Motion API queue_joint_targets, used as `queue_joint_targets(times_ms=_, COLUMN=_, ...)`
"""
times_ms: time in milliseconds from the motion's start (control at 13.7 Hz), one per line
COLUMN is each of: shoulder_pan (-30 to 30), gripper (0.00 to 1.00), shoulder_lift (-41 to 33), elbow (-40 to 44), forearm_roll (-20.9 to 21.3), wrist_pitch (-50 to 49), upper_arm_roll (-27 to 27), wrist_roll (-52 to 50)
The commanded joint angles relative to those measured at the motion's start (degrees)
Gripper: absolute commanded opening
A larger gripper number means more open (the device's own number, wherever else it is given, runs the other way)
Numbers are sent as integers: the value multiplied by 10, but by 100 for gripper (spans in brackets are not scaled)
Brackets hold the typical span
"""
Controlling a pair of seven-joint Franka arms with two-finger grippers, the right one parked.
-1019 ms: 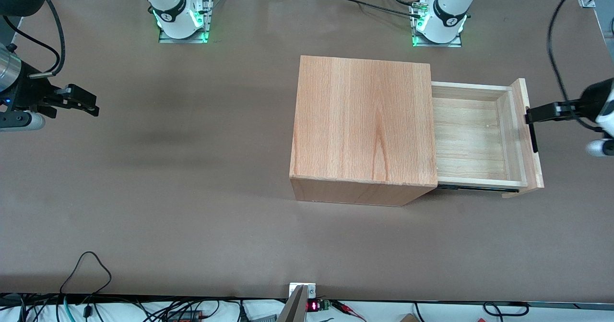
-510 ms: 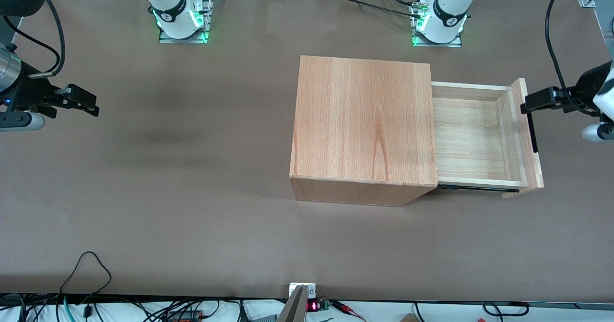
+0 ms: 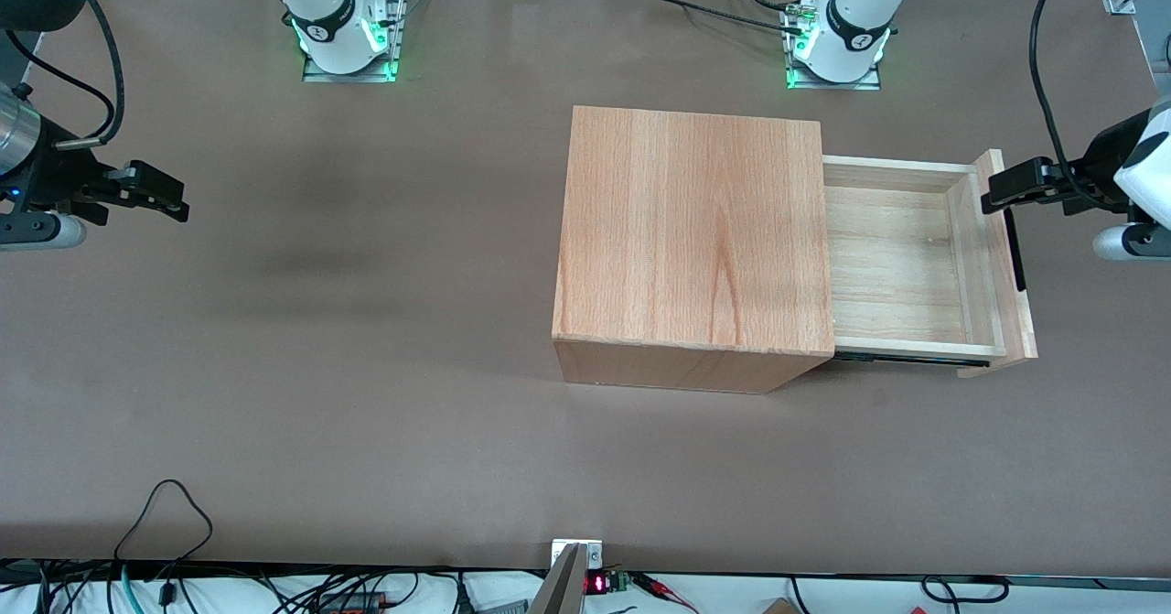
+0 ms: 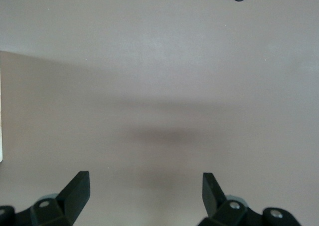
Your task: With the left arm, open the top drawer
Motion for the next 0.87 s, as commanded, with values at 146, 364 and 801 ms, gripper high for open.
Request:
queue_joint_targets(times_ms=146, shoulder_pan=-2, gripper=100, shoulder_lift=-88, elbow=-129, forearm_roll=9, wrist_pitch=73, upper_arm_roll=27, wrist_roll=17)
queue_joint_targets(times_ms=364, shoulder_pan=-12, gripper=100, shoulder_lift=-103, elbow=-152, forearm_roll=9, wrist_pitch=101, upper_arm_roll=41, wrist_roll=40)
queue_joint_targets(times_ms=801, shoulder_pan=-12, gripper=100, shoulder_lift=-104, elbow=-151, forearm_roll=6, wrist_pitch=75, upper_arm_roll=51, wrist_roll=12)
